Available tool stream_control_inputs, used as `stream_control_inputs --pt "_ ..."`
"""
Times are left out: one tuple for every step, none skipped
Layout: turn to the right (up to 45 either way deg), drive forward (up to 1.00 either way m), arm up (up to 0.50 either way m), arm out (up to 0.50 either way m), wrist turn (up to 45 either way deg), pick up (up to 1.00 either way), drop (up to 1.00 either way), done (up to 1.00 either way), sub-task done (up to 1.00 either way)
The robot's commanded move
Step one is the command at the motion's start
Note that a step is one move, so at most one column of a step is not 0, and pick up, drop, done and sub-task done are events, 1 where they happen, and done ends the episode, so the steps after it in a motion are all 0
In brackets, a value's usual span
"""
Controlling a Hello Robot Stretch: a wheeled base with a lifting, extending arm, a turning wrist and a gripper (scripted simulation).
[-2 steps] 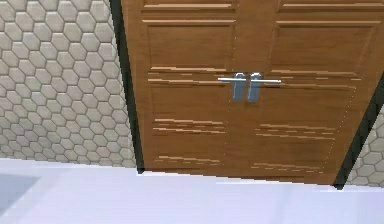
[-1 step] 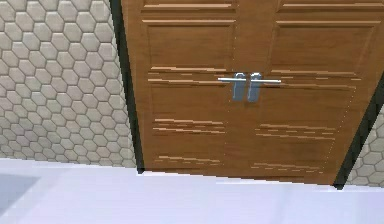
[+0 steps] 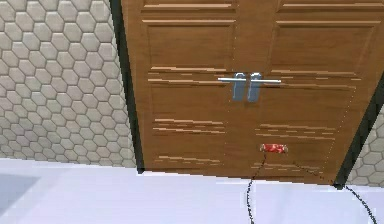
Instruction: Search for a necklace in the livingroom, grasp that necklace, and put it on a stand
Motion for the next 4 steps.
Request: stream_control_inputs --pt "0.0 0.0 0.0 0.0 -21.0 0.0 0.0 0.0 0.0" --pt "0.0 0.0 0.0 -0.12 0.0 0.0 0.0 0.0 0.0" --pt "-45.0 0.0 0.0 0.0 0.0 0.0 0.0 0.0 0.0" --pt "0.0 1.0 0.0 0.0 0.0 0.0 0.0 0.0 0.0"
